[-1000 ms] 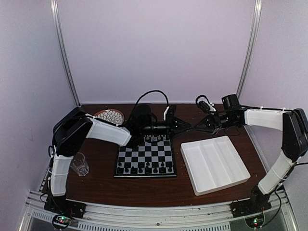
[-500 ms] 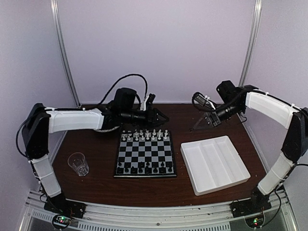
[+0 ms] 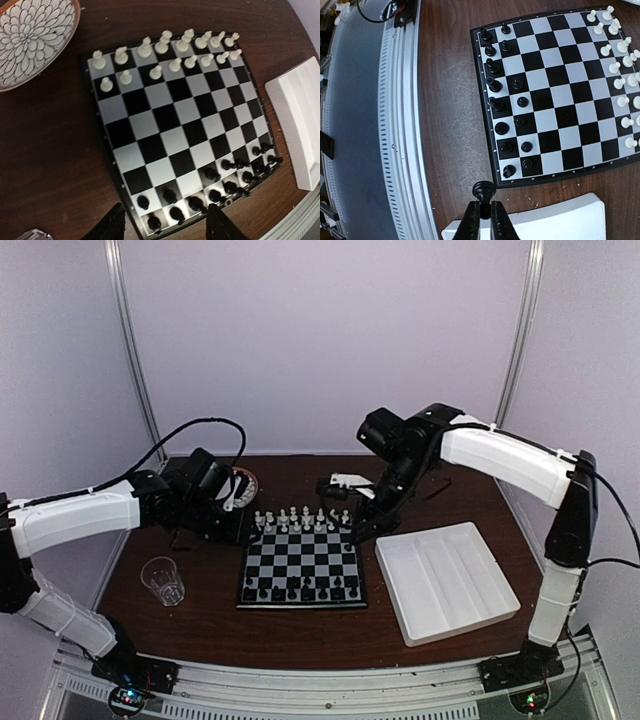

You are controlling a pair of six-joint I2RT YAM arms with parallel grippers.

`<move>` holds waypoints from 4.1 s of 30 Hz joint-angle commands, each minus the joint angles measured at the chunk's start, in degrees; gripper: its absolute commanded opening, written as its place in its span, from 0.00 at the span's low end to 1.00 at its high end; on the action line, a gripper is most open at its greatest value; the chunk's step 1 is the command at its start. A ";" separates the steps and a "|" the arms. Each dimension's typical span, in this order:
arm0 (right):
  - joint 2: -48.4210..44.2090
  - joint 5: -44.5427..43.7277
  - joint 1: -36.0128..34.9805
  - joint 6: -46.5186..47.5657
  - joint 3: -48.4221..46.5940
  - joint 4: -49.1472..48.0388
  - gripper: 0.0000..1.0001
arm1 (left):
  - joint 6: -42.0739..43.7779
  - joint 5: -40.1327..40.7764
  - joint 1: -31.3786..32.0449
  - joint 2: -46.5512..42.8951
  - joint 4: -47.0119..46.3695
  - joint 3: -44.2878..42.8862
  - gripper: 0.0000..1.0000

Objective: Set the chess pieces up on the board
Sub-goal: Place the pawn at f7, then reset both arms

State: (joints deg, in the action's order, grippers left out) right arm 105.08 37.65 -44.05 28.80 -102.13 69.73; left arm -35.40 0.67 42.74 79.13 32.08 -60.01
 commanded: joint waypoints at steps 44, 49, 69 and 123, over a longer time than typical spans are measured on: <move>45.03 -25.31 -17.56 2.31 -47.46 3.64 0.08 | 0.59 14.54 -3.27 -20.09 5.72 10.09 0.62; 45.63 -24.94 -17.73 2.14 -47.46 3.56 0.08 | 0.59 14.54 -3.43 -20.25 5.72 10.45 0.62; 41.36 -25.13 -18.18 0.99 -47.20 2.72 0.26 | 0.86 13.40 -4.59 -19.04 4.45 11.52 0.62; -42.61 -21.76 39.31 -21.73 41.79 -40.87 0.99 | 20.85 25.55 -5.21 -9.21 -3.33 0.37 0.98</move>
State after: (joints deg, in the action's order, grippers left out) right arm 67.16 12.45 -5.80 10.22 -61.43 34.81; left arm -13.61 26.35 37.91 68.69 31.86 -59.48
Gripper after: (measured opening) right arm 0.995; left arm 0.976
